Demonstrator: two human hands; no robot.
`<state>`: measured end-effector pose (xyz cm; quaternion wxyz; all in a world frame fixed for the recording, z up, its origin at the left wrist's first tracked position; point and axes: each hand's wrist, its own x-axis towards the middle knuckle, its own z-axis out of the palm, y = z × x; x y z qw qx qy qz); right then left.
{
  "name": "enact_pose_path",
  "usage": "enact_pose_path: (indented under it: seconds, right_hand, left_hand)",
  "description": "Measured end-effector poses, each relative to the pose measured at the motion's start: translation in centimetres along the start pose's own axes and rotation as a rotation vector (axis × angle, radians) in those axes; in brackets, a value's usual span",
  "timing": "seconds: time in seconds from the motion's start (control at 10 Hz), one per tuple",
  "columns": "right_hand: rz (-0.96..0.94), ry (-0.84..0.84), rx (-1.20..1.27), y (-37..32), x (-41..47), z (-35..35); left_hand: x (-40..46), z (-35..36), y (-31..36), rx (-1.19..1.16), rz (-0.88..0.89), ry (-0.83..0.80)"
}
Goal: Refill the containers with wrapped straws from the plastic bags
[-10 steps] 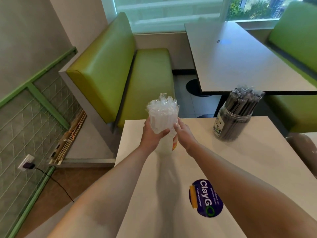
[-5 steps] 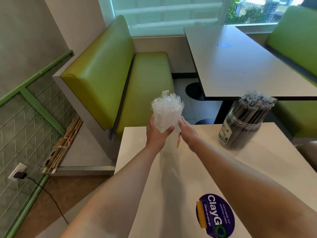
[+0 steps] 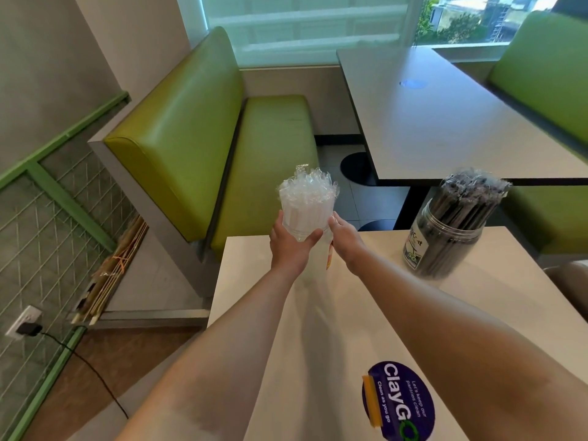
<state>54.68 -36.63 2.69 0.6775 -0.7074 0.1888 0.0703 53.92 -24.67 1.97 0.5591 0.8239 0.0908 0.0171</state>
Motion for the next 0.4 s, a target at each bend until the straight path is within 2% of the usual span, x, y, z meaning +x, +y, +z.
enact_pose_path:
  seconds: [0.4]
  right_hand:
    - [0.017, 0.137, -0.047, -1.4, -8.4, -1.5]
  left_hand:
    - [-2.5, -1.5, 1.4, 0.186, -0.073, -0.063]
